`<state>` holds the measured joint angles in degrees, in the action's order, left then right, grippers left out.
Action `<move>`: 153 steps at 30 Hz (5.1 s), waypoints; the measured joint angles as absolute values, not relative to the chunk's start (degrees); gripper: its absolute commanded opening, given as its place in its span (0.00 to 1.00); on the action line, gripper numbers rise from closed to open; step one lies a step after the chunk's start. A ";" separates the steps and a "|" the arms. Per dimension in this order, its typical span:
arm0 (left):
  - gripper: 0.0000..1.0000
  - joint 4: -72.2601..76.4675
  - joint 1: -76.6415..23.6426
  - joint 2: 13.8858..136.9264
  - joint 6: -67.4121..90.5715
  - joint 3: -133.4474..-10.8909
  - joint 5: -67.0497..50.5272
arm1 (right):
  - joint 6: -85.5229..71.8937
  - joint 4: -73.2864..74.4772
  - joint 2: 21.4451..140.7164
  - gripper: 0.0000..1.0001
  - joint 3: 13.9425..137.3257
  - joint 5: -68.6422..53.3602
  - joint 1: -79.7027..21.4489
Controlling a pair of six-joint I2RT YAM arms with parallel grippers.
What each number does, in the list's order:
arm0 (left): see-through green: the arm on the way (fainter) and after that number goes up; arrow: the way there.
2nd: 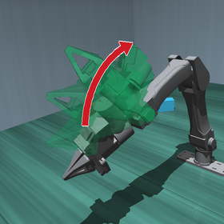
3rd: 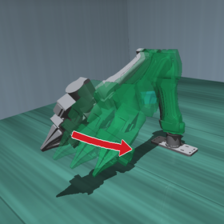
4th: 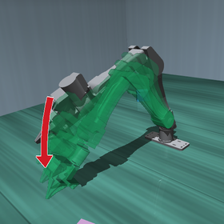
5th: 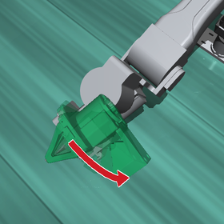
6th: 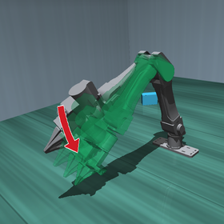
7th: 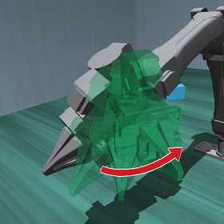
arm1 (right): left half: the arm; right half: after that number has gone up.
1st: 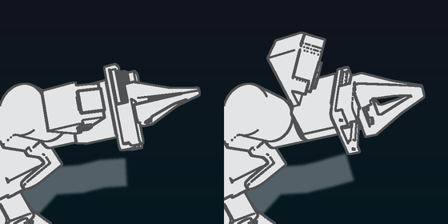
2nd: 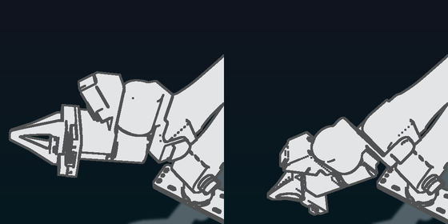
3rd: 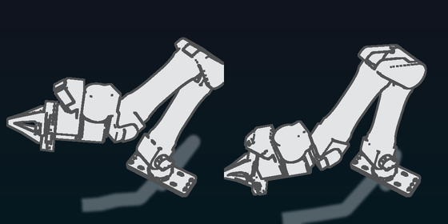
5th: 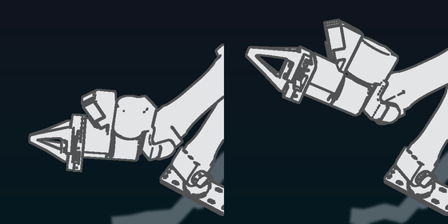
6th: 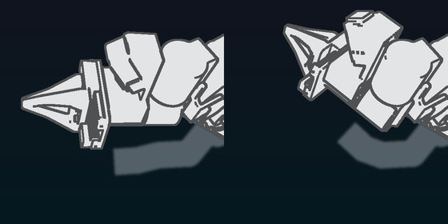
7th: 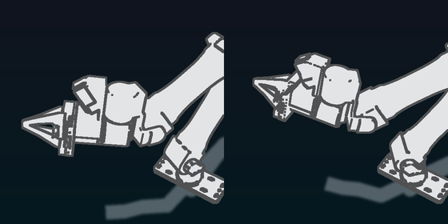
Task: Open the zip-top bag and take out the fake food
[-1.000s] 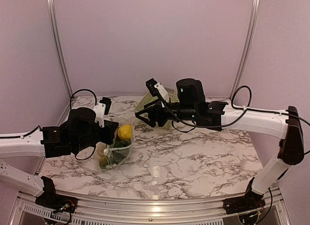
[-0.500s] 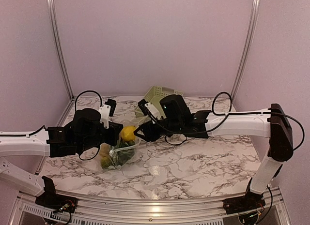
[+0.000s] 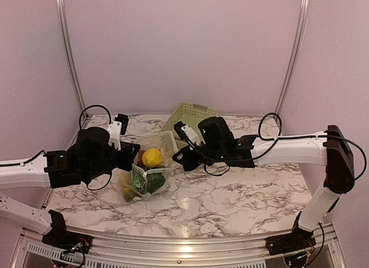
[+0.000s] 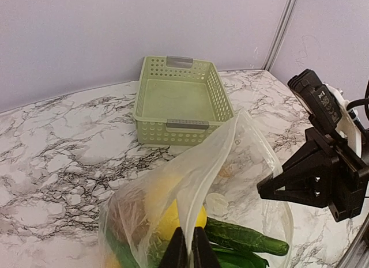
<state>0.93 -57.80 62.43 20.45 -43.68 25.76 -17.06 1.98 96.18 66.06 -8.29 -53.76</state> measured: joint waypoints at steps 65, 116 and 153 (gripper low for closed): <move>0.00 0.14 -57.78 81.84 21.71 -50.92 9.02 | -9.52 -14.55 104.09 0.79 58.59 8.14 -59.57; 0.00 -0.71 -51.66 82.28 25.12 -49.25 15.46 | -5.43 -7.25 91.44 0.34 64.47 -4.78 -40.62; 0.00 -0.73 -50.87 81.34 25.47 -48.84 13.91 | 0.84 6.22 151.00 0.74 131.09 -8.97 -27.09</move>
<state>-0.73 -50.87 81.34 25.47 -48.84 13.91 0.84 6.22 151.00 131.09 -8.97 -27.09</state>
